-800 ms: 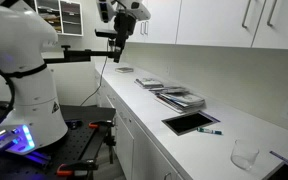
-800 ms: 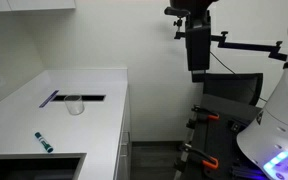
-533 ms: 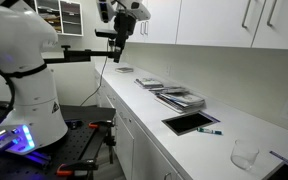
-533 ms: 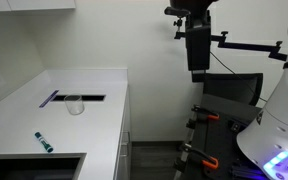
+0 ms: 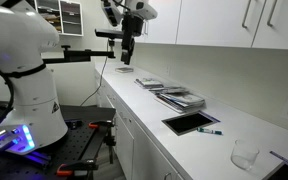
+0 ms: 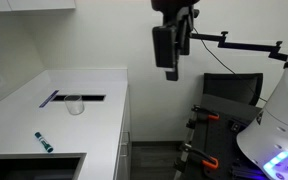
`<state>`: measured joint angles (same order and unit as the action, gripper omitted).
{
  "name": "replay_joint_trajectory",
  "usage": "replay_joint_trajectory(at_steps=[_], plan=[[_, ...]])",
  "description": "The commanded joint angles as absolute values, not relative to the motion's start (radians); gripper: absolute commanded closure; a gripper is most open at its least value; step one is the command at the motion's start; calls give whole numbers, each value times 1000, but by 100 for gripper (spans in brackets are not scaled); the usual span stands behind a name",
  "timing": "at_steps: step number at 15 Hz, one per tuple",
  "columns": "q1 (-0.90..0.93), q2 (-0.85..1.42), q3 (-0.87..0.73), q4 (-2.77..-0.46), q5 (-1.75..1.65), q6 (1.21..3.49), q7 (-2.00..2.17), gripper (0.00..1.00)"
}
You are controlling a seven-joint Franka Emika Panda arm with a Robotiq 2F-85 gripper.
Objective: Put the marker in the glass cup
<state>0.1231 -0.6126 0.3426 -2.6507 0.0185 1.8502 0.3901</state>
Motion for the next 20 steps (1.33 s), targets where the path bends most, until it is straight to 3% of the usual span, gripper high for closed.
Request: replay_joint_trajectory(at_steps=[1,11,17,18,20], plan=[[53,-419,333,-2564,13,2002,524,0],[97,195,244,-2230,-114,2390,758,0],[260,541,73,-1879,-124,2298,774,0],[252,487,71,-1977,-101,2398,733,0],[274,548,53,-1899,-102,2357,734,0]])
